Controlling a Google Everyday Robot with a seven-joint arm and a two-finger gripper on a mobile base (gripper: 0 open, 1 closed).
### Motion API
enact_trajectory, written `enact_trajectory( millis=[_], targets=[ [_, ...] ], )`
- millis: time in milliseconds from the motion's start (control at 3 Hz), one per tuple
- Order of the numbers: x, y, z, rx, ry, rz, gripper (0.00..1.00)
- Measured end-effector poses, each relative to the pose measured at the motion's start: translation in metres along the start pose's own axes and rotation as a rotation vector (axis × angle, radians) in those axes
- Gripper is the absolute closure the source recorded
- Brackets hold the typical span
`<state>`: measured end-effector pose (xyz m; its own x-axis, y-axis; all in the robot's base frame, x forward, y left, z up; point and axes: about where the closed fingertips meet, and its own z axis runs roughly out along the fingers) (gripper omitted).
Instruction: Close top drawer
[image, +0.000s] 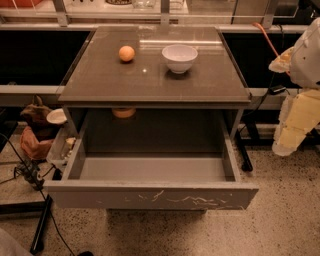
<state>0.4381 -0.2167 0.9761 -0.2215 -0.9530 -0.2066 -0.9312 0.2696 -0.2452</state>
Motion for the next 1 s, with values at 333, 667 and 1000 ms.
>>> enact_trajectory(
  millis=[333,667,1000],
  targets=[
    [0.0,0.0,0.0,0.0,0.0,0.0,0.0],
    [-0.002,0.003,0.003,-0.01,0.001,-0.003,0.0],
    [-0.004,0.029,0.028,-0.116,-0.026,-0.001,0.0]
  ],
)
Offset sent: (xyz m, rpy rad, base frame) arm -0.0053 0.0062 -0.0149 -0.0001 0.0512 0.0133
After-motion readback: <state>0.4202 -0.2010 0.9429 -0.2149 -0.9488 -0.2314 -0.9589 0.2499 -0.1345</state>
